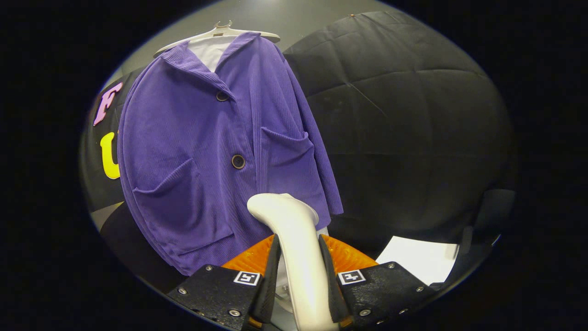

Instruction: Iron the clothes twice with a garment steamer, once on the left side and once on the right side.

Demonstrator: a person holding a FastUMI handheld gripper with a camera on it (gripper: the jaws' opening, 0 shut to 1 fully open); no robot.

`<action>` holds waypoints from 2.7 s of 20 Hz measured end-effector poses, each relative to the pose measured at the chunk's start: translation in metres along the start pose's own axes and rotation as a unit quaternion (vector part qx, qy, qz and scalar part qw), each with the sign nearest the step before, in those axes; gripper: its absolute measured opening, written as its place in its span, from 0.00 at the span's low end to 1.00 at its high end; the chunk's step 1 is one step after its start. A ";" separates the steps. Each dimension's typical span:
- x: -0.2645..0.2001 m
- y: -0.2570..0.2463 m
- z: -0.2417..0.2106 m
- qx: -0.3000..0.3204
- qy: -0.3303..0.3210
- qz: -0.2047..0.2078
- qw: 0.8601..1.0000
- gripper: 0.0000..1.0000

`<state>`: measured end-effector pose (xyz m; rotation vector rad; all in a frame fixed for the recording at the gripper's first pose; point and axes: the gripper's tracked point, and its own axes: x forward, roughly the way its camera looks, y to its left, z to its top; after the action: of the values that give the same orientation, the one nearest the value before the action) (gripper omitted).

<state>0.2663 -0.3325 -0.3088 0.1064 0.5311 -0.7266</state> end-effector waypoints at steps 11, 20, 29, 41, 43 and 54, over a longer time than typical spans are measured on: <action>-0.061 -0.004 -0.022 -0.013 0.014 0.041 0.999 0.47; -0.219 0.016 0.032 -0.023 -0.053 0.145 0.988 0.47; -0.351 0.041 0.058 -0.050 -0.090 0.195 0.975 0.47; -0.469 0.046 -0.007 -0.122 -0.086 0.189 0.971 0.43; -0.480 0.046 -0.010 -0.110 -0.087 0.191 0.971 0.43; -0.499 0.058 -0.012 -0.105 -0.093 0.200 0.970 0.43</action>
<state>-0.0113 0.0157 -0.0760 -0.0532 0.3872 -0.2798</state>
